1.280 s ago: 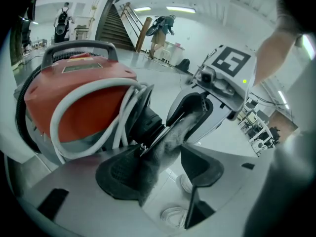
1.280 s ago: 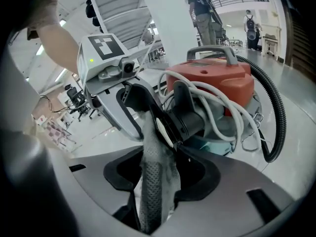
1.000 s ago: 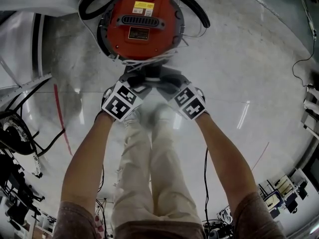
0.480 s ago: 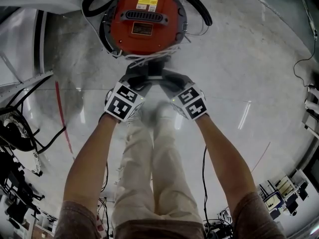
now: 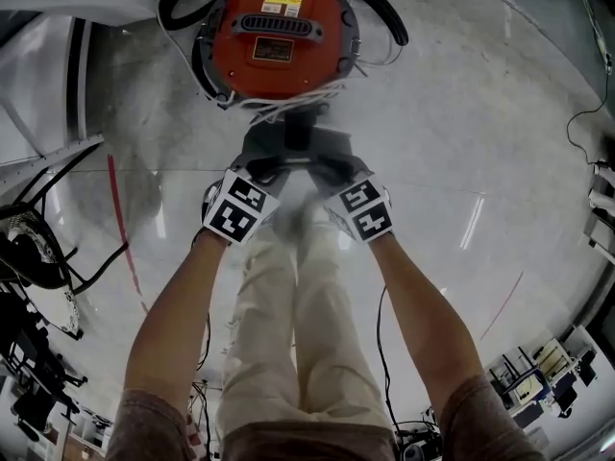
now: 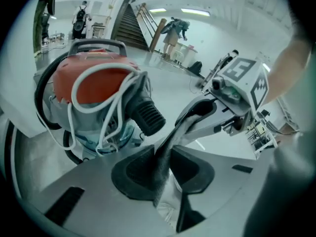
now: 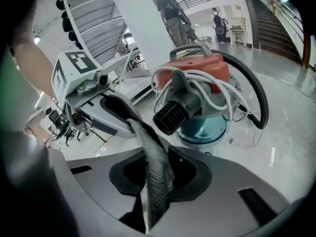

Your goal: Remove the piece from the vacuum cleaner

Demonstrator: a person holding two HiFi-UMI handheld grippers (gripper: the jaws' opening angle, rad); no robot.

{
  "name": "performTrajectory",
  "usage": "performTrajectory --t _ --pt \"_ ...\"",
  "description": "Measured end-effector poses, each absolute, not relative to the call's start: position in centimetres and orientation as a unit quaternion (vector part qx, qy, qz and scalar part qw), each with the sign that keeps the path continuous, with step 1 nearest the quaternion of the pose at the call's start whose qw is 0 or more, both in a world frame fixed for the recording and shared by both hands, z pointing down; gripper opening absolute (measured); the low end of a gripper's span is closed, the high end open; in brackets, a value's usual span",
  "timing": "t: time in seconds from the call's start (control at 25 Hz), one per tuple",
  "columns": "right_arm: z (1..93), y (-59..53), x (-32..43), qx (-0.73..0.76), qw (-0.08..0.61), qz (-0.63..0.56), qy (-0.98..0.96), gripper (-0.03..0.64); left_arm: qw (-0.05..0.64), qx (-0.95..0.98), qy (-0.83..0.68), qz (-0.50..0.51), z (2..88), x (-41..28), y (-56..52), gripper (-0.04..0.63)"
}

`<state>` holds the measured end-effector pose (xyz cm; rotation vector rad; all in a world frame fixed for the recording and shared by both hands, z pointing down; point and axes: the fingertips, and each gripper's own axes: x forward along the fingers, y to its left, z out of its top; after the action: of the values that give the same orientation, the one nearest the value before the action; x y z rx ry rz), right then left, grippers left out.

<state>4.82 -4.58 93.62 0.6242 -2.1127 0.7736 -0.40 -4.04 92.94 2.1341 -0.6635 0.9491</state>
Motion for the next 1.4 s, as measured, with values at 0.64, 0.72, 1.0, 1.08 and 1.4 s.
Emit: performTrajectory --t 0.64,0.72,1.0,1.08,1.4 --pt "79.1 0.0 4.4 0.261 0.351 0.294 -0.85 0.066 0.339 0.824 -0.308 0.334 78.8 -0.7 -0.1 0.089" --pt "75.7 -0.5 4.4 0.268 0.341 0.289 -0.853 0.067 0.334 0.824 -0.316 0.331 75.3 -0.8 -0.4 0.089" --pt "63.0 -3.8 4.6 0.273 0.294 0.246 -0.882 0.075 0.291 0.847 -0.317 0.312 62.1 -0.7 -3.6 0.094" --pt "59.4 -5.2 4.6 0.277 0.278 0.224 -0.892 0.077 0.271 0.854 -0.323 0.305 58.6 -0.8 -4.9 0.094" --pt "46.8 -11.1 3.9 0.316 0.207 0.164 -0.911 0.083 0.211 0.872 -0.369 0.243 46.4 -1.7 -9.9 0.094"
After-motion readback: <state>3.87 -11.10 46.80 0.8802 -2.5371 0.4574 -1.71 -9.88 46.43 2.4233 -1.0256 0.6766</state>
